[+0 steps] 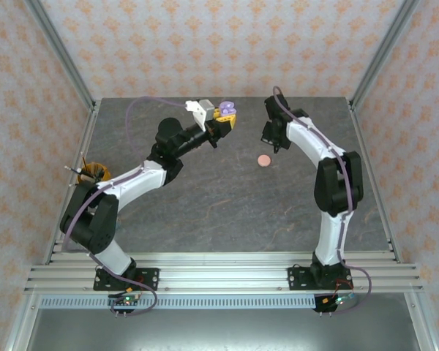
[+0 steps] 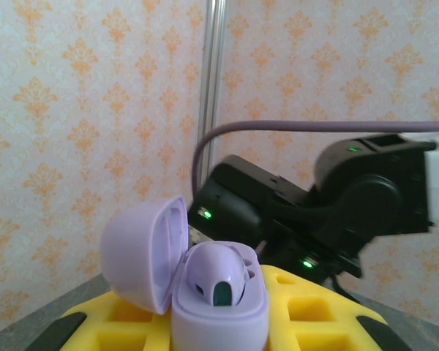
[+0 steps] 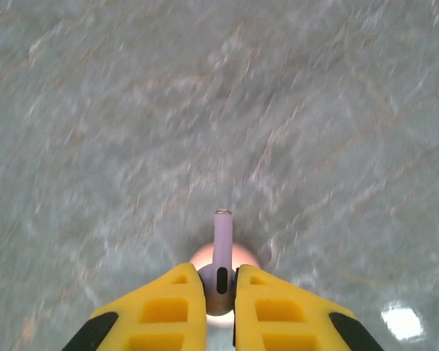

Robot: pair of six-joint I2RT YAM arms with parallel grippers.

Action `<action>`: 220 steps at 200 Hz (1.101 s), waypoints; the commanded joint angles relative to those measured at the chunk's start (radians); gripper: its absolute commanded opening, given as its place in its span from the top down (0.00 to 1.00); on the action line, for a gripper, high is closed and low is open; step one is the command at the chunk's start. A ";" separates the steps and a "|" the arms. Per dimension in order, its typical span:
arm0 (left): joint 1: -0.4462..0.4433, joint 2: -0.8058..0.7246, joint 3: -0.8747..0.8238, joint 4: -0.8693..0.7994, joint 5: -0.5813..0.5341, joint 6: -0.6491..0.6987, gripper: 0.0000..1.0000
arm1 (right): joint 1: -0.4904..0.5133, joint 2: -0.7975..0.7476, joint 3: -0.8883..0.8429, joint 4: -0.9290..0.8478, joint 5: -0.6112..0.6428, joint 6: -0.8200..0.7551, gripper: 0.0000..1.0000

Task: Insert the wireless bluetooth earbuds into the charging case

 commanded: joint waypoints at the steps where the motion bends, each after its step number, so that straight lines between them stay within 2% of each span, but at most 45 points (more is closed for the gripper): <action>1: 0.007 -0.079 -0.033 -0.009 -0.053 0.010 1.00 | 0.053 -0.113 -0.141 0.030 -0.029 0.030 0.88; 40: 0.006 -0.189 -0.080 -0.090 -0.103 0.033 1.00 | 0.188 -0.269 -0.425 0.089 -0.057 0.110 0.88; 80: 0.005 -0.285 -0.120 -0.152 -0.132 0.033 1.00 | 0.297 -0.278 -0.622 0.213 -0.073 0.239 0.88; 118: 0.004 -0.355 -0.174 -0.189 -0.161 0.030 1.00 | 0.333 -0.249 -0.664 0.260 -0.077 0.293 0.87; 155: 0.004 -0.398 -0.201 -0.220 -0.174 0.035 1.00 | 0.334 -0.234 -0.682 0.288 -0.106 0.321 0.65; 169: 0.004 -0.403 -0.206 -0.223 -0.177 0.035 1.00 | 0.336 -0.236 -0.682 0.291 -0.112 0.323 0.61; 220: 0.004 -0.392 -0.204 -0.218 -0.178 0.036 1.00 | 0.343 -0.214 -0.651 0.303 -0.167 0.335 0.60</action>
